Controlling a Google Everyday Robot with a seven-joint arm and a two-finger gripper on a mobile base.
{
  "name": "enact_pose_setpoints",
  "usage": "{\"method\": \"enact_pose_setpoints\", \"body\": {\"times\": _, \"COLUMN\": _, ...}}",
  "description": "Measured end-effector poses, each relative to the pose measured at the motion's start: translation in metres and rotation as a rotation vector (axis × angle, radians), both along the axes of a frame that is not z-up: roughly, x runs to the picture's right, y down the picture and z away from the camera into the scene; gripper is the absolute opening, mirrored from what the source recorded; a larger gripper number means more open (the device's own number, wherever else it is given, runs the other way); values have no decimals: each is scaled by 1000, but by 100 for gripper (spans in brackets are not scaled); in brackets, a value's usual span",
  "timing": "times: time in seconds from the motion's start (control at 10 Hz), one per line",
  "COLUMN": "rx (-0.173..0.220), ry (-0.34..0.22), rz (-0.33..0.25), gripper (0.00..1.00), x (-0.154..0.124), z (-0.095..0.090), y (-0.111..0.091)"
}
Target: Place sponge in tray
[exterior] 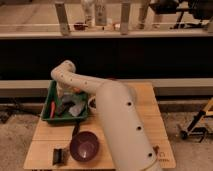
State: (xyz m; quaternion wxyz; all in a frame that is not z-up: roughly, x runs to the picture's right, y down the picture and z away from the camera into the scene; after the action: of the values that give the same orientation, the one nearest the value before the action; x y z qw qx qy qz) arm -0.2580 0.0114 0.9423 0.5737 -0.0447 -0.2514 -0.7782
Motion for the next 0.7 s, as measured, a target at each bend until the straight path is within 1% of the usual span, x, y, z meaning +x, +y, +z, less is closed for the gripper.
{"method": "enact_pose_setpoints", "body": {"times": 0.1, "rx": -1, "ry": -1, "rz": -2, "gripper": 35, "x": 0, "z": -1, "y": 0}}
{"method": "enact_pose_setpoints", "body": {"times": 0.3, "rx": 1, "ry": -9, "rz": -11, "gripper": 51, "x": -6, "z": -1, "y": -2}}
{"method": "enact_pose_setpoints", "body": {"times": 0.5, "rx": 5, "ry": -28, "rz": -19, "gripper": 75, "x": -19, "z": 1, "y": -6}}
{"method": "enact_pose_setpoints", "body": {"times": 0.6, "rx": 6, "ry": -33, "rz": -20, "gripper": 79, "x": -20, "z": 3, "y": -6}}
{"method": "enact_pose_setpoints", "body": {"times": 0.7, "rx": 9, "ry": -37, "rz": -20, "gripper": 80, "x": -22, "z": 6, "y": -8}}
